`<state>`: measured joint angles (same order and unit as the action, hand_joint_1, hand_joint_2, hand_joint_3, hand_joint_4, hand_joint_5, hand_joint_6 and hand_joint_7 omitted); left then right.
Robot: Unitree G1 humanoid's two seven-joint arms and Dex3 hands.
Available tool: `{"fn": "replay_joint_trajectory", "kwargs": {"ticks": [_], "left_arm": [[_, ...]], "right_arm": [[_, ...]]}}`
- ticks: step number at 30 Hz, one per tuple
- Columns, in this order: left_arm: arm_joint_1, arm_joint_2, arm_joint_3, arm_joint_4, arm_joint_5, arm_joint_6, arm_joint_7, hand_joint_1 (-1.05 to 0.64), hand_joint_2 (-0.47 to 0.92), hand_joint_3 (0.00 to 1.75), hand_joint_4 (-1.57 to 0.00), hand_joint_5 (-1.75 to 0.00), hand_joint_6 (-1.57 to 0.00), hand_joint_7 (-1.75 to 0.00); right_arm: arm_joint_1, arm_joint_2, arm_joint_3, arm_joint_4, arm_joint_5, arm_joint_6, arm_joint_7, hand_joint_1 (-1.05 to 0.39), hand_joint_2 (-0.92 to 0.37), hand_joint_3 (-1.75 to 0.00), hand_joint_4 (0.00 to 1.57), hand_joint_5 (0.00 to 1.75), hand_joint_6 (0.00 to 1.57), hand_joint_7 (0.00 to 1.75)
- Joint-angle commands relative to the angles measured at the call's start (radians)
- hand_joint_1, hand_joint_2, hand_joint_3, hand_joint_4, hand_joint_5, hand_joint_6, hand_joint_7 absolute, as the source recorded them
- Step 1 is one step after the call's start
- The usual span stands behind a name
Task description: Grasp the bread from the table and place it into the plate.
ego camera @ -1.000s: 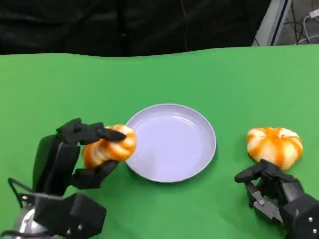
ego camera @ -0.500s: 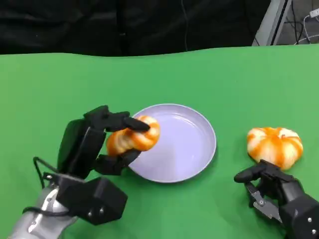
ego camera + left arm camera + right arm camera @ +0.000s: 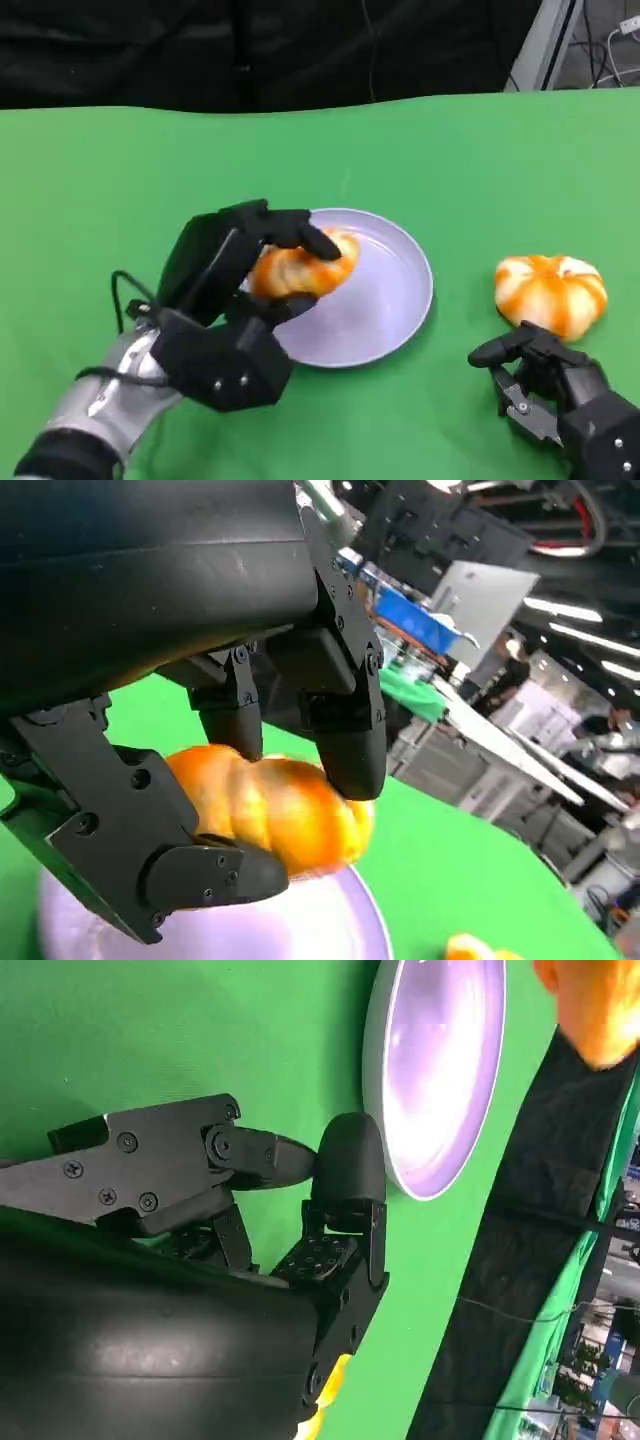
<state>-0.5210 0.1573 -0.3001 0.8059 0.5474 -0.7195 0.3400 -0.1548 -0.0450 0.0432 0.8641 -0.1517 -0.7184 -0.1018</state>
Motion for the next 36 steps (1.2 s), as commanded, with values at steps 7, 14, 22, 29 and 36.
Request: {"fn": "replay_joint_trajectory", "kwargs": {"ticks": [7,14,22,29,36], "left_arm": [[-0.133,-0.046,-0.066,0.178,0.048,-0.022,0.038,-0.05,0.78,0.58,-0.86,-1.27,-1.03,-0.73],[-0.185,-0.068,-0.107,0.254,0.068,-0.008,0.032,-0.06,0.85,0.43,-0.84,-1.24,-1.01,-0.69],[-0.194,-0.077,-0.115,0.294,0.056,0.002,0.008,-0.05,0.89,0.36,-0.82,-1.28,-1.01,-0.67],[-0.192,-0.07,-0.114,0.29,0.036,0.027,-0.06,-0.15,0.92,0.09,-0.81,-0.95,-1.06,-0.22],[-0.198,-0.013,-0.156,0.259,0.062,0.025,-0.154,-0.4,0.92,0.12,-0.63,-0.05,-0.72,0.0]], "right_arm": [[0.02,-0.003,0.003,0.02,0.008,0.011,0.021,-0.29,-0.92,-0.43,0.71,1.75,0.75,1.16],[0.025,0.006,0.003,0.008,0.014,0.013,0.019,-0.29,-0.92,-0.44,0.71,1.75,0.73,1.18],[0.024,0.008,0.007,0.009,0.004,0.017,0.004,-0.29,-0.92,-0.44,0.7,1.75,0.72,1.21],[0.024,0.005,0.009,0.007,0.006,0.018,0.005,-0.29,-0.92,-0.44,0.7,1.75,0.71,1.24],[0.02,0.0,0.011,0.012,-0.001,0.013,0.001,-0.28,-0.92,-0.45,0.7,1.75,0.7,1.25]]}}
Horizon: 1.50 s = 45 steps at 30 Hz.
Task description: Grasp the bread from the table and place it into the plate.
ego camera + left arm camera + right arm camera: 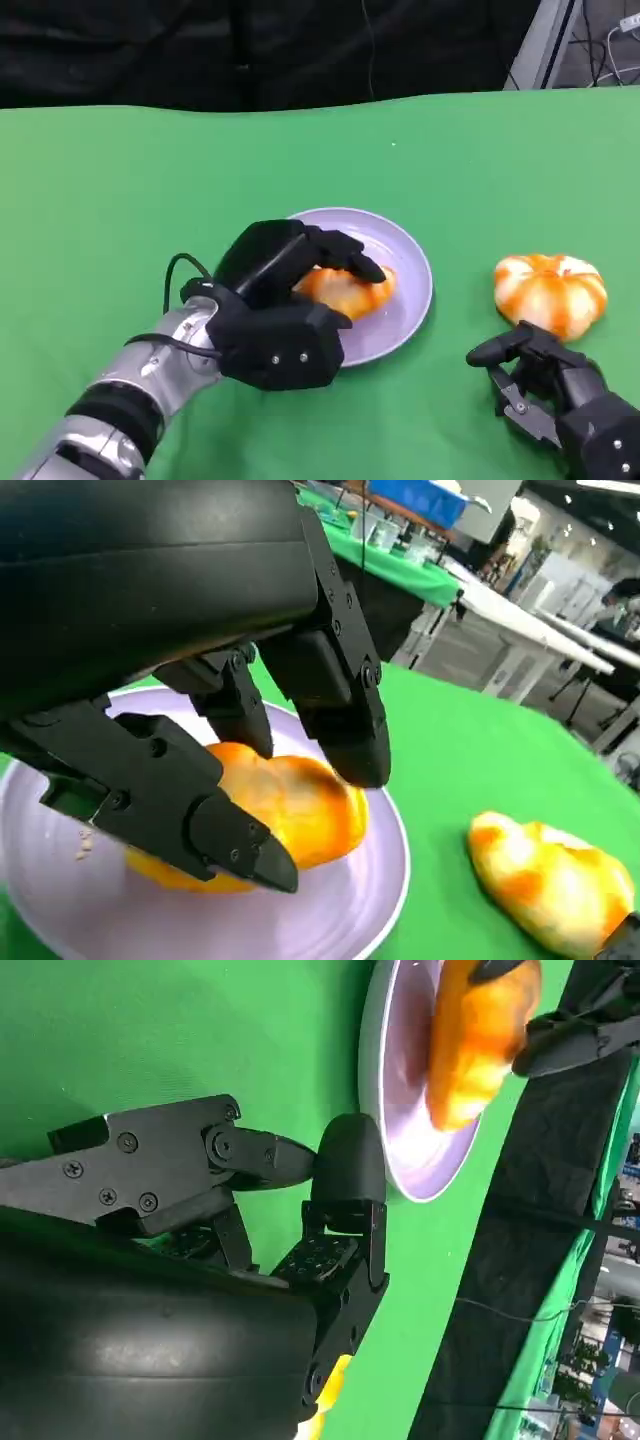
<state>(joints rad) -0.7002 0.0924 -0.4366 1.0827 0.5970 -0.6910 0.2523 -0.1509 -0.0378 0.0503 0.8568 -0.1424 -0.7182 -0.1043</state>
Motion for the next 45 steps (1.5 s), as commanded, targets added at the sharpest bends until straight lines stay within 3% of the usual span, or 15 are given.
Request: {"fn": "replay_joint_trajectory", "kwargs": {"ticks": [1,5,6,9,18,28,32,45], "left_arm": [[-0.019,0.058,-0.022,-0.026,0.01,0.002,-0.091,-0.43,0.92,0.12,-0.59,-0.03,-0.68,0.0],[-0.012,0.07,-0.011,-0.046,-0.031,0.016,-0.195,-0.56,0.92,0.16,-0.46,0.0,-0.54,0.0],[-0.008,0.07,-0.003,-0.049,-0.048,0.017,-0.224,-0.65,0.92,0.19,-0.32,0.0,-0.45,0.0],[0.001,0.077,0.018,-0.061,-0.093,0.015,-0.295,-0.78,0.92,0.26,-0.17,0.0,-0.35,0.0],[0.048,0.119,0.09,-0.17,-0.249,0.06,-0.537,-1.0,0.92,0.43,-0.01,0.0,-0.18,0.0],[0.168,0.054,0.341,-0.197,-0.681,0.034,-0.783,-0.93,0.92,0.45,-0.18,-0.05,-0.2,-0.01],[0.209,0.023,0.465,-0.211,-0.907,0.131,-0.991,-0.89,0.92,0.42,-0.22,-0.05,-0.24,-0.02],[0.487,0.036,0.637,-0.473,-1.111,0.321,-1.131,-0.78,0.92,0.42,-0.41,-0.05,-0.36,-0.03]], "right_arm": [[0.016,-0.006,0.003,0.019,-0.006,0.014,0.007,-0.28,-0.92,-0.45,0.7,1.75,0.7,1.25],[0.016,-0.003,-0.001,0.021,0.006,0.015,0.018,-0.29,-0.92,-0.45,0.71,1.75,0.7,1.24],[0.016,-0.002,-0.003,0.023,0.011,0.013,0.023,-0.29,-0.92,-0.45,0.71,1.75,0.7,1.24],[0.015,-0.006,-0.002,0.024,0.009,0.011,0.028,-0.29,-0.92,-0.45,0.71,1.75,0.69,1.24],[0.013,-0.008,0.002,0.024,-0.009,0.015,0.012,-0.3,-0.92,-0.42,0.68,1.74,0.71,1.19],[0.012,-0.011,0.009,0.026,-0.031,0.014,-0.018,-0.31,-0.92,-0.42,0.7,1.75,0.74,1.19],[0.015,-0.016,0.012,0.022,-0.044,0.015,-0.031,-0.31,-0.92,-0.42,0.7,1.75,0.75,1.18],[0.021,-0.015,0.004,0.007,-0.032,0.029,-0.014,-0.3,-0.92,-0.41,0.69,1.75,0.76,1.15]]}}
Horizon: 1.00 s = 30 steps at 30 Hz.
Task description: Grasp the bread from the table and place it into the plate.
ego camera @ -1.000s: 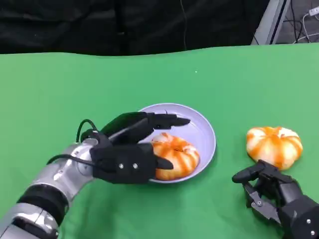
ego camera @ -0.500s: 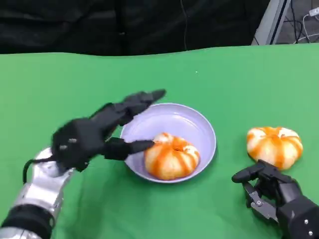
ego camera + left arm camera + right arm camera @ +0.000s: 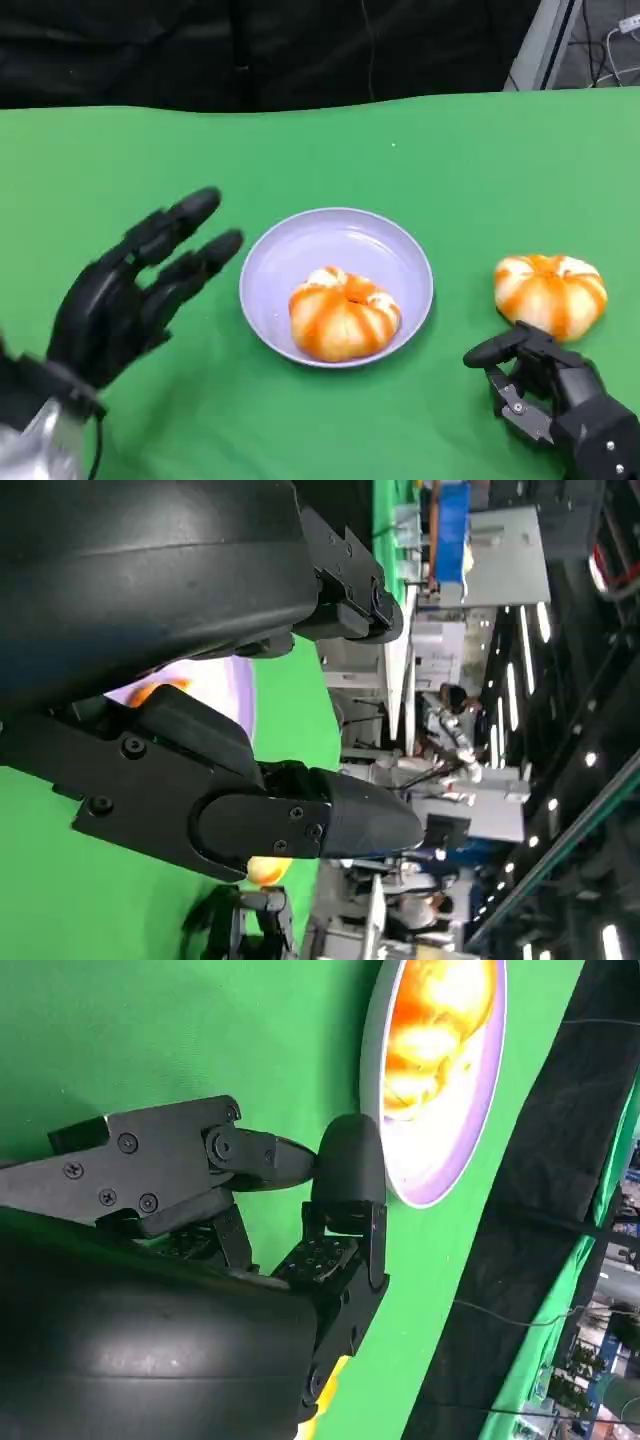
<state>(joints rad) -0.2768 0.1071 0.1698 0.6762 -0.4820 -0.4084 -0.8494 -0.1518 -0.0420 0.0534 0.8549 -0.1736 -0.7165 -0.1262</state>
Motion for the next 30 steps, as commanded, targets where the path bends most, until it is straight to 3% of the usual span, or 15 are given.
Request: {"fn": "replay_joint_trajectory", "kwargs": {"ticks": [1,12,21,23,25,27,30], "left_arm": [[0.078,0.021,0.036,-0.08,-0.037,0.049,-0.033,-0.77,0.92,0.41,-0.42,-0.05,-0.37,-0.03],[0.206,0.018,0.093,-0.098,-0.055,0.067,-0.062,-0.74,0.92,0.4,-0.47,-0.04,-0.41,-0.02],[0.22,0.024,0.126,-0.062,-0.055,0.076,-0.06,-0.68,0.92,0.41,-0.53,-0.04,-0.43,-0.02],[0.211,0.023,0.135,-0.049,-0.06,0.089,-0.055,-0.54,0.92,0.37,-0.55,-0.04,-0.45,-0.02],[0.2,0.021,0.142,-0.031,-0.057,0.088,-0.046,-0.2,0.92,0.4,-0.55,-0.03,-0.46,-0.02],[0.186,0.019,0.148,0.0,-0.042,0.075,-0.029,0.04,0.92,0.51,-0.56,-0.02,-0.48,-0.02],[0.166,0.017,0.153,0.047,-0.028,0.056,-0.022,0.14,0.92,0.59,-0.58,-0.02,-0.5,-0.02]], "right_arm": [[0.021,-0.012,0.001,0.009,-0.002,0.026,0.007,-0.3,-0.92,-0.41,0.69,1.75,0.76,1.15],[0.018,-0.01,-0.008,0.008,0.014,0.03,0.026,-0.3,-0.92,-0.42,0.69,1.75,0.77,1.14],[0.023,-0.014,-0.01,-0.005,0.018,0.041,0.032,-0.3,-0.92,-0.42,0.67,1.75,0.76,1.14],[0.022,-0.016,-0.011,-0.002,0.019,0.039,0.036,-0.29,-0.92,-0.42,0.67,1.75,0.76,1.14],[0.02,-0.018,-0.012,0.004,0.021,0.03,0.039,-0.29,-0.92,-0.41,0.68,1.75,0.76,1.14],[0.019,-0.019,-0.015,0.009,0.028,0.024,0.046,-0.29,-0.92,-0.41,0.68,1.75,0.76,1.14],[0.017,-0.019,-0.018,0.013,0.038,0.024,0.057,-0.29,-0.92,-0.41,0.67,1.75,0.76,1.14]]}}
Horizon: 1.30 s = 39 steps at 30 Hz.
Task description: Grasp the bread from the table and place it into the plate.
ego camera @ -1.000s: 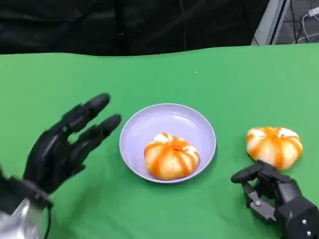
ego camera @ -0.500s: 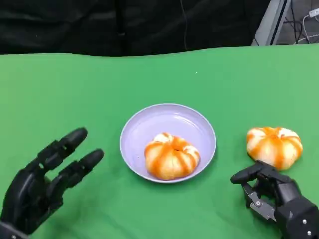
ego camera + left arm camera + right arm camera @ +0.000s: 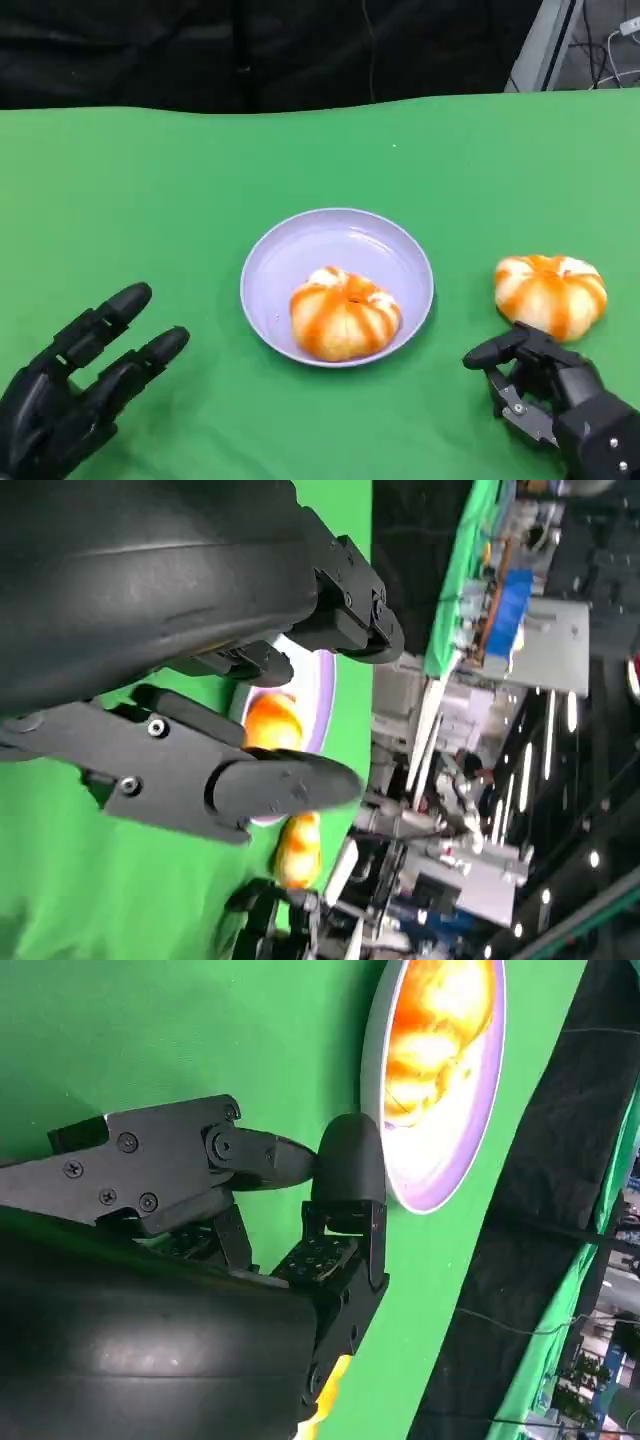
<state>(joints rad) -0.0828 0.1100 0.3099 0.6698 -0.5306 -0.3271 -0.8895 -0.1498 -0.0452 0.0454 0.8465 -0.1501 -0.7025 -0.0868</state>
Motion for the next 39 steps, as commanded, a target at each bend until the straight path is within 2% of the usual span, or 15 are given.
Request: {"fn": "replay_joint_trajectory", "kwargs": {"ticks": [1,13,14,15,18,19,21,22,27,33,39], "left_arm": [[-0.033,0.013,0.014,0.068,0.027,-0.034,0.018,0.15,0.92,0.6,-0.59,-0.03,-0.51,-0.02],[-0.08,0.005,0.028,0.162,0.067,-0.105,0.085,0.17,0.86,0.79,-0.69,-0.01,-0.63,-0.02],[-0.08,0.002,0.025,0.161,0.09,-0.125,0.124,0.16,0.84,0.79,-0.73,-0.03,-0.69,-0.05],[-0.083,-0.001,0.023,0.166,0.112,-0.158,0.158,0.14,0.8,0.81,-0.91,-0.06,-0.88,-0.07],[-0.097,0.0,0.019,0.193,0.146,-0.216,0.197,0.1,0.69,0.99,-1.32,-0.16,-1.26,-0.1],[-0.101,0.003,0.018,0.203,0.153,-0.226,0.202,0.08,0.68,1.04,-1.33,-0.42,-1.33,-0.25],[-0.106,0.008,0.014,0.216,0.174,-0.243,0.228,0.05,0.63,1.1,-1.17,-1.02,-1.2,-0.8],[-0.107,0.009,0.013,0.221,0.18,-0.249,0.235,0.04,0.62,1.11,-1.15,-1.11,-1.17,-0.9],[-0.098,0.019,0.009,0.195,0.214,-0.252,0.297,0.07,0.62,1.12,-1.07,-1.33,-1.06,-1.15],[-0.103,0.024,0.009,0.201,0.215,-0.25,0.312,0.07,0.59,1.17,-1.05,-1.42,-1.01,-1.26],[-0.099,0.03,0.001,0.198,0.236,-0.272,0.342,0.07,0.57,1.21,-1.05,-1.46,-1.0,-1.31]], "right_arm": [[0.015,-0.015,-0.012,0.022,0.018,0.012,0.019,-0.29,-0.92,-0.41,0.67,1.75,0.76,1.14],[0.007,-0.019,-0.016,0.033,0.014,0.015,0.019,-0.3,-0.92,-0.41,0.67,1.75,0.77,1.12],[0.007,-0.02,-0.016,0.034,0.012,0.014,0.019,-0.3,-0.92,-0.41,0.67,1.75,0.77,1.11],[0.008,-0.02,-0.015,0.031,0.009,0.014,0.016,-0.3,-0.92,-0.41,0.67,1.75,0.77,1.11],[0.01,-0.019,-0.014,0.027,0.006,0.015,0.011,-0.3,-0.92,-0.41,0.67,1.75,0.77,1.11],[0.009,-0.019,-0.014,0.028,0.007,0.014,0.013,-0.3,-0.92,-0.41,0.67,1.75,0.77,1.11],[0.009,-0.018,-0.016,0.032,0.01,0.011,0.016,-0.3,-0.92,-0.41,0.67,1.75,0.77,1.11],[0.009,-0.018,-0.016,0.032,0.011,0.01,0.017,-0.3,-0.92,-0.41,0.67,1.75,0.77,1.11],[0.01,-0.018,-0.015,0.029,0.008,0.012,0.014,-0.3,-0.92,-0.4,0.67,1.75,0.77,1.1],[0.012,-0.018,-0.014,0.023,0.01,0.017,0.017,-0.29,-0.92,-0.4,0.67,1.75,0.77,1.1],[0.01,-0.017,-0.016,0.028,0.013,0.012,0.019,-0.29,-0.92,-0.4,0.67,1.75,0.78,1.11]]}}
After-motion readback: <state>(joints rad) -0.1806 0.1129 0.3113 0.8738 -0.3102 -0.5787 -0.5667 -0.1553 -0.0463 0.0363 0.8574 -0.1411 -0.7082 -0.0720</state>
